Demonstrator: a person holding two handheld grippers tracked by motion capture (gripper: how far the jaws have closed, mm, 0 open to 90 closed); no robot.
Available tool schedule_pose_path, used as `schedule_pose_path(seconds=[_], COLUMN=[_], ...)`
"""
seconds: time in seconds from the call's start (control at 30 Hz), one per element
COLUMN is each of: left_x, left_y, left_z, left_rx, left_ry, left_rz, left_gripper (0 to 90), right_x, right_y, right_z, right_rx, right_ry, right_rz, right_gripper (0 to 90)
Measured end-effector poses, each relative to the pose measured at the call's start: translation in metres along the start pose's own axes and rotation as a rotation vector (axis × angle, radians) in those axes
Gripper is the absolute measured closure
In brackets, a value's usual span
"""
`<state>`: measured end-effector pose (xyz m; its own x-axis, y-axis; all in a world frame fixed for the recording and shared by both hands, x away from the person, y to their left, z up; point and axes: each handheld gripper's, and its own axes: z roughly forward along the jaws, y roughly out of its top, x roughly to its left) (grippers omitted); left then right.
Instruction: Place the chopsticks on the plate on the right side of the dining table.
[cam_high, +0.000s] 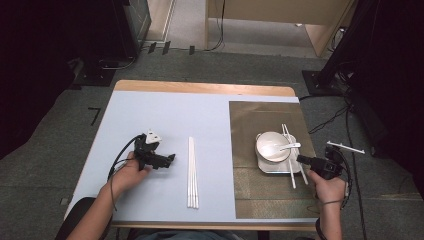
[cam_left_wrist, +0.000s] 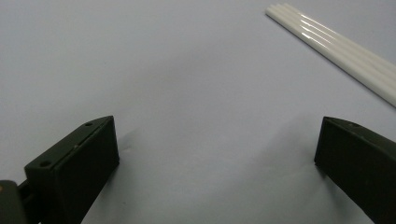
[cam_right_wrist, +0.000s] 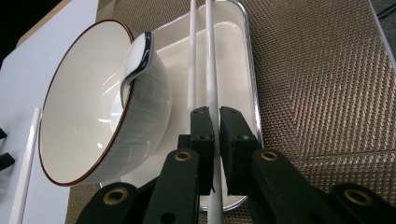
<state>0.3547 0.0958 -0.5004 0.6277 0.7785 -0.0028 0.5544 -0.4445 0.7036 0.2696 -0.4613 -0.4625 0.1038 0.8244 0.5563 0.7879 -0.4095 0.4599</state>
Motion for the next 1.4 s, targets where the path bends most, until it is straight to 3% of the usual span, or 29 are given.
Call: schedule_pose_path(seconds=[1.4], left_x=[0.0], left_y=[0.0], left_z=[0.0], left_rx=[-0.001], left_ry=[0.0], left_rz=[-0.001], left_gripper=[0.0], right_x=[0.0], right_y=[-0.003], right_z=[0.012], right_rx=[0.067], right_ry=[-0.009], right_rz=[-0.021], right_gripper=[84.2])
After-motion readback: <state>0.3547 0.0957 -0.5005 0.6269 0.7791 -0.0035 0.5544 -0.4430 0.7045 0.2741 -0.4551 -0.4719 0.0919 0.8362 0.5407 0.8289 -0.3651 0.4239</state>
